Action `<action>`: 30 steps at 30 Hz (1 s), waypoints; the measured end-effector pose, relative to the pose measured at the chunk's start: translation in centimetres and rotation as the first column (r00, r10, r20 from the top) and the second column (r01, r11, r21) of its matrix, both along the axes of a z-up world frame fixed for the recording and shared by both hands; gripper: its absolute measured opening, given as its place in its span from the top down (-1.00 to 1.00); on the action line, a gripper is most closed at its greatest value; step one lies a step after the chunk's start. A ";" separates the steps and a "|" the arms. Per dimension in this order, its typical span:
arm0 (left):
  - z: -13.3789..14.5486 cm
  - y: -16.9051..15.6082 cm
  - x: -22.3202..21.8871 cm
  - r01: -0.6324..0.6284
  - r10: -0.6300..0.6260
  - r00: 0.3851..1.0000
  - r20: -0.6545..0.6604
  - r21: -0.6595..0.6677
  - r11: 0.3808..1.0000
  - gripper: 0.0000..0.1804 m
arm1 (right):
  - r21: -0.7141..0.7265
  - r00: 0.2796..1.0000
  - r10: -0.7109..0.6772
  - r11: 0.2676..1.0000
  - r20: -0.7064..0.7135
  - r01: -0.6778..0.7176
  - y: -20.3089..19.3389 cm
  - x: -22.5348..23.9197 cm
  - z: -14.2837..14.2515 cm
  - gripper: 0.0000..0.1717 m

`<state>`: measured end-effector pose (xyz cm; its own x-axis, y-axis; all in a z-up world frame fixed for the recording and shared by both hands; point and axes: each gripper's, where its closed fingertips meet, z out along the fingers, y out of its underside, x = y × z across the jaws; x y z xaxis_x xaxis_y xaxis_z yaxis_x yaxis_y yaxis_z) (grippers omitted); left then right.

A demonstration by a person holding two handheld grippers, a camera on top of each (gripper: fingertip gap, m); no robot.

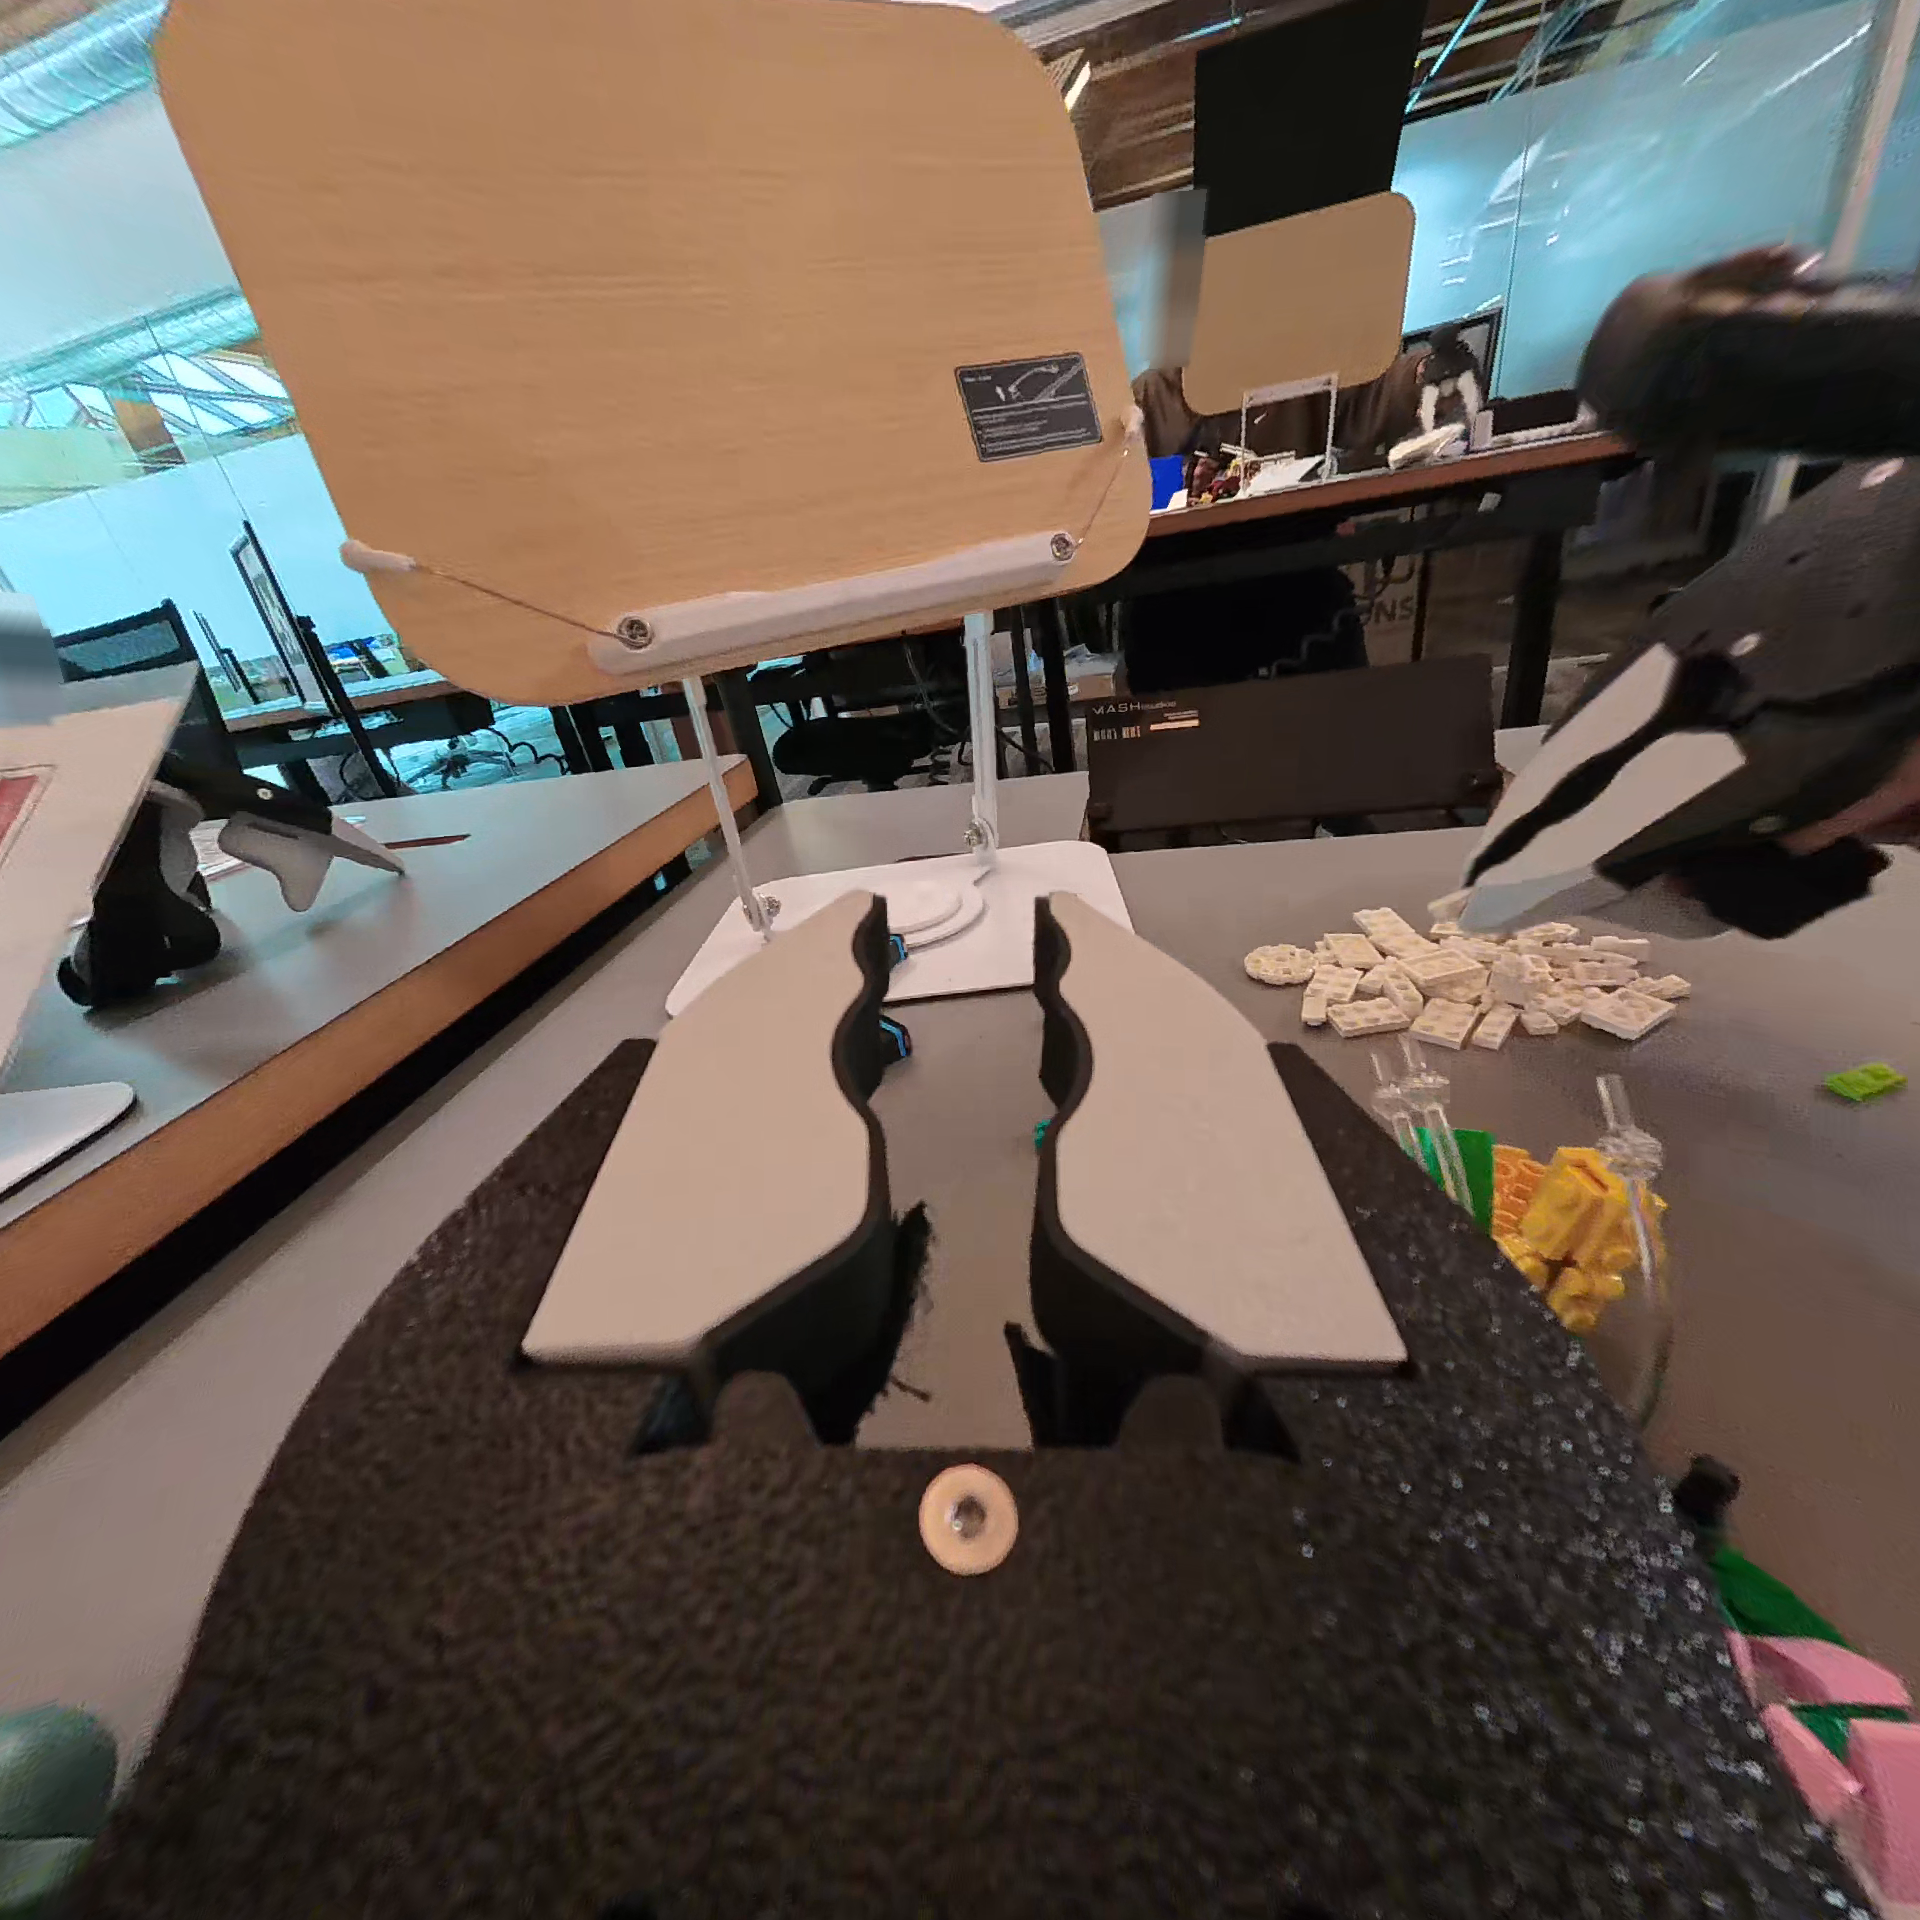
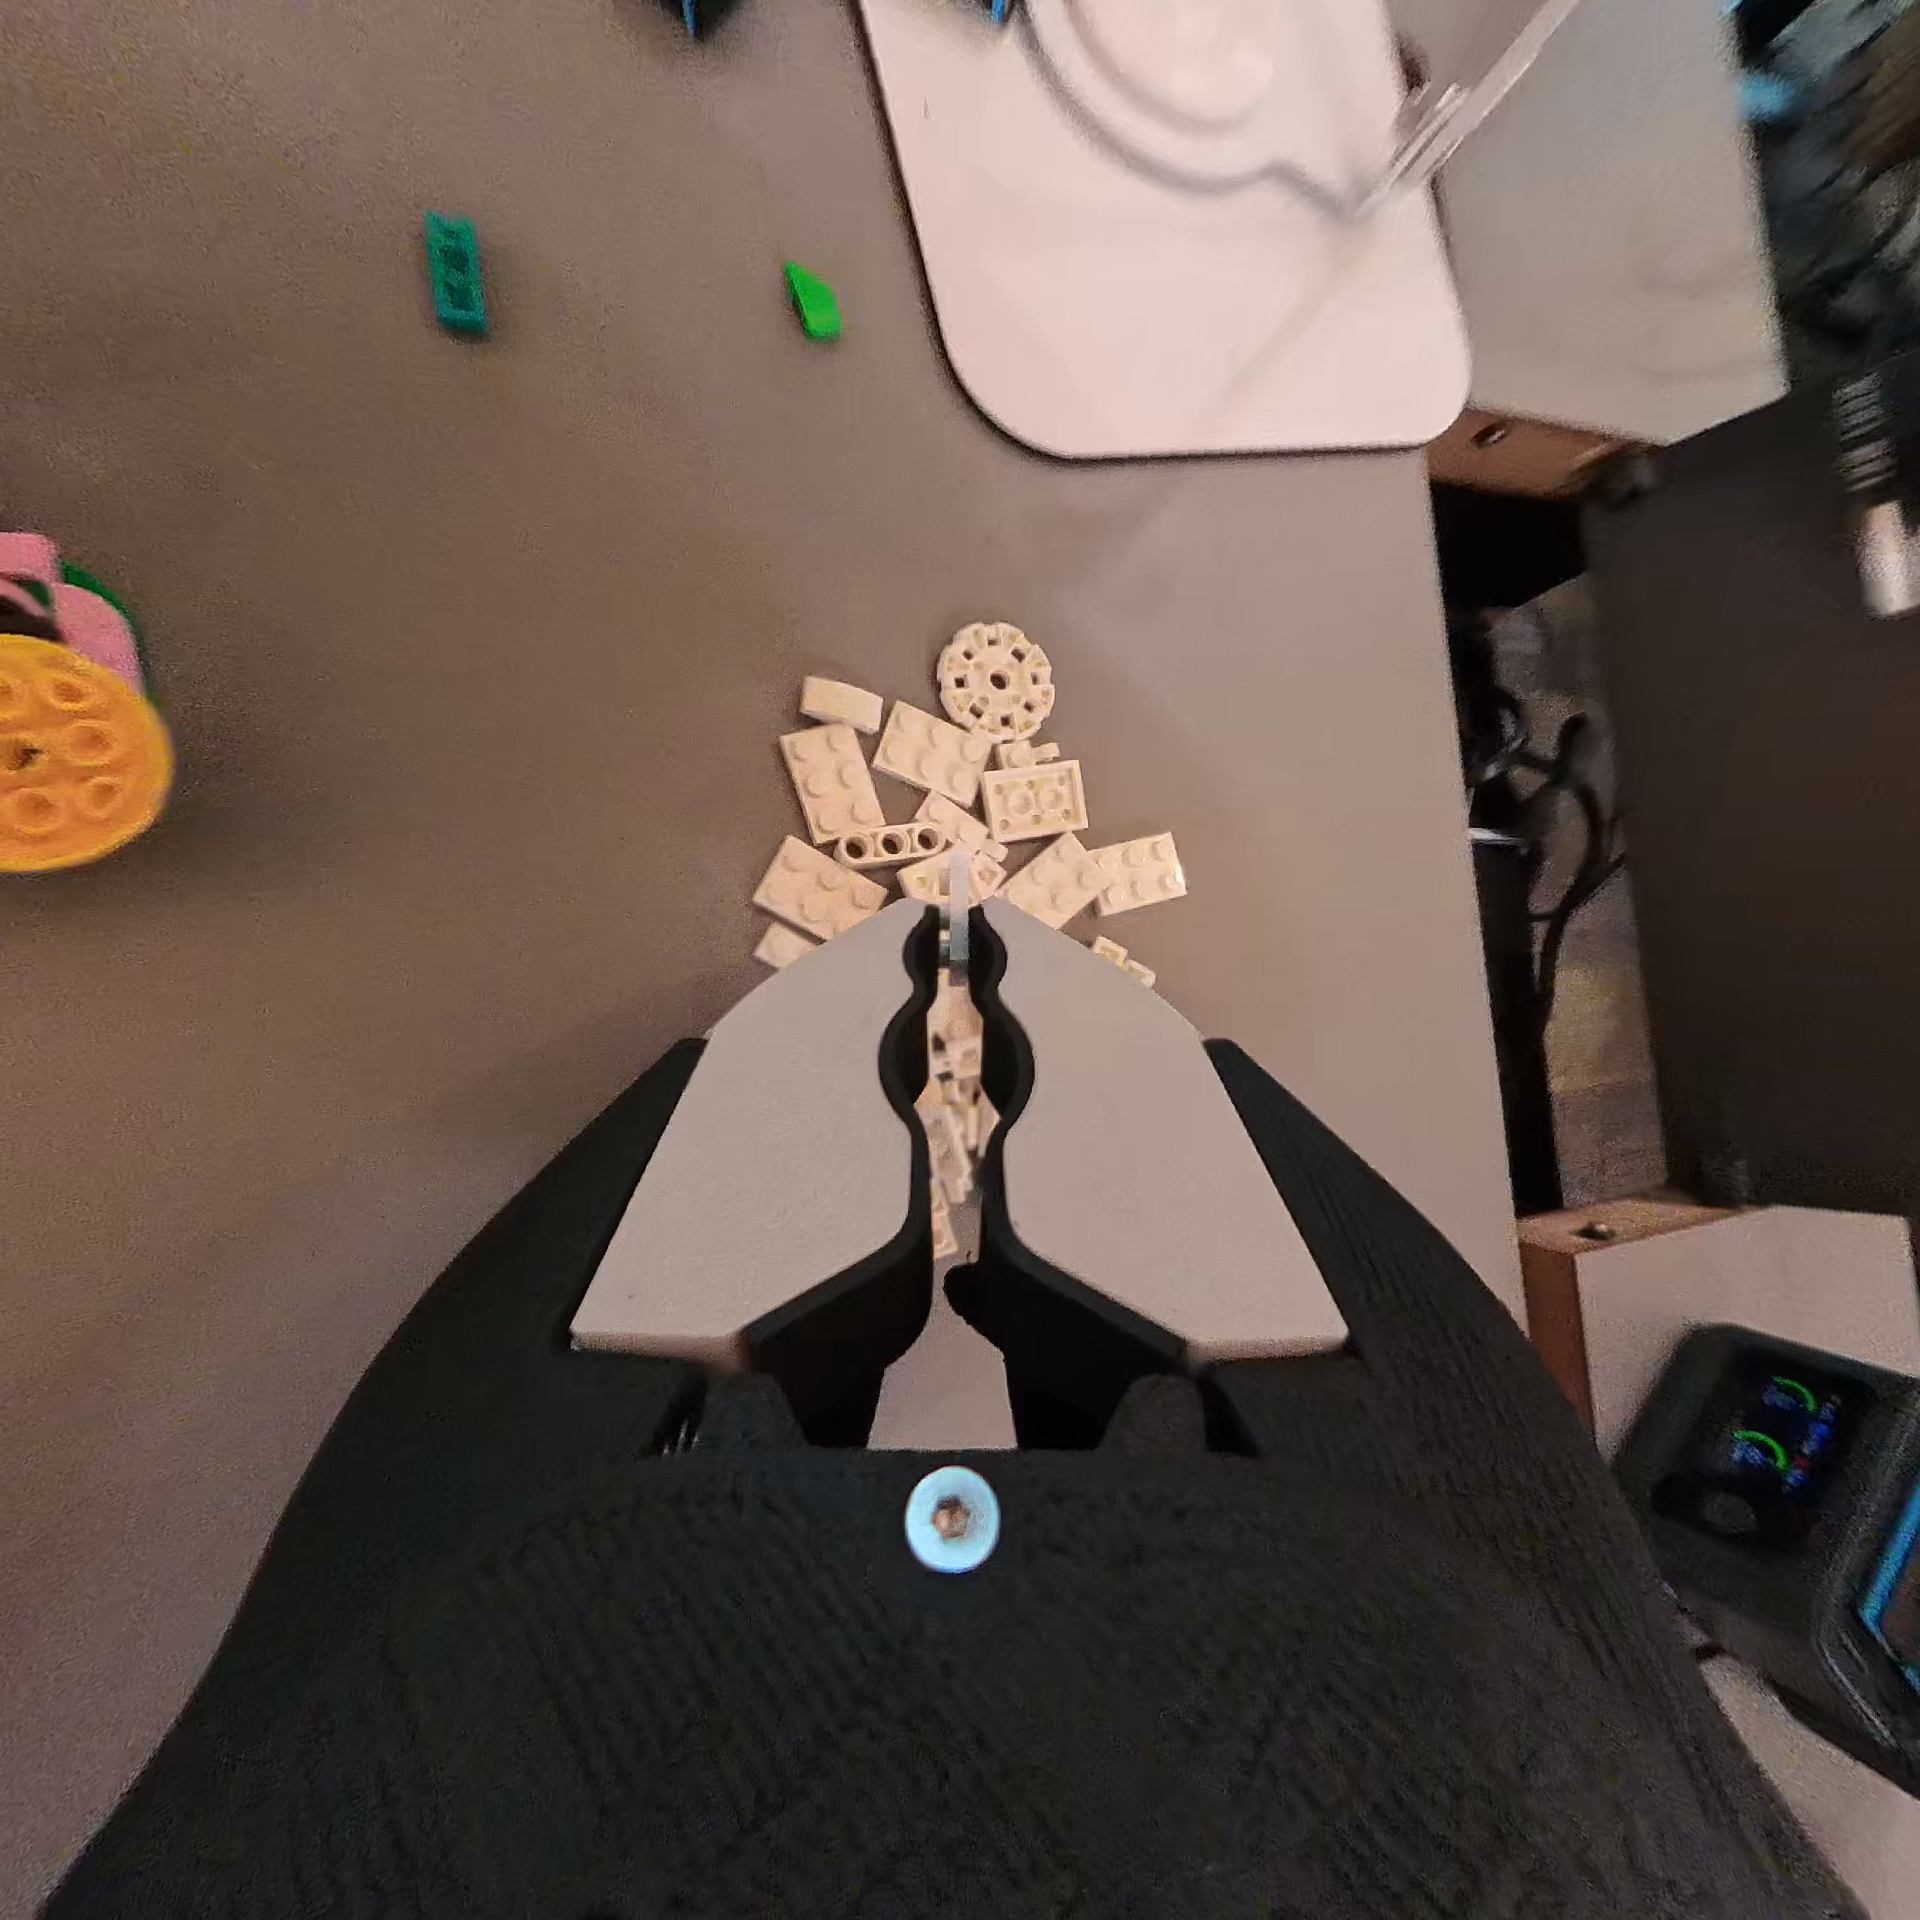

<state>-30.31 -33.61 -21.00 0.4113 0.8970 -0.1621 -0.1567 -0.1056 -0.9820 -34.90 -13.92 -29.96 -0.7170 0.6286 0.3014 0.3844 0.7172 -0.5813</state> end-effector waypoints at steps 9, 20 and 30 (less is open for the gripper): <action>0.1 0.8 0.2 0.029 -0.029 1.000 0.000 -0.008 1.000 0.72 | 0.065 0.989 -0.025 0.998 0.149 0.015 -0.4 -1.6 -1.4 0.85; 0.0 1.5 0.3 0.093 -0.094 0.995 0.030 0.027 0.995 0.72 | -0.104 0.966 0.190 0.979 0.174 -0.174 -0.9 11.3 2.1 0.77; -0.2 2.8 0.9 0.141 -0.141 0.990 0.025 -0.008 0.990 0.74 | -0.201 0.897 0.372 0.923 0.239 -0.329 -3.7 24.6 -1.8 0.79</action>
<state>-29.41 -30.84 -21.23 0.5372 0.8284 -0.1588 -0.1468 -0.0936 -0.9847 -10.35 -17.65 -31.74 -0.9390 0.3437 -0.0108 0.2800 0.7459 -0.6043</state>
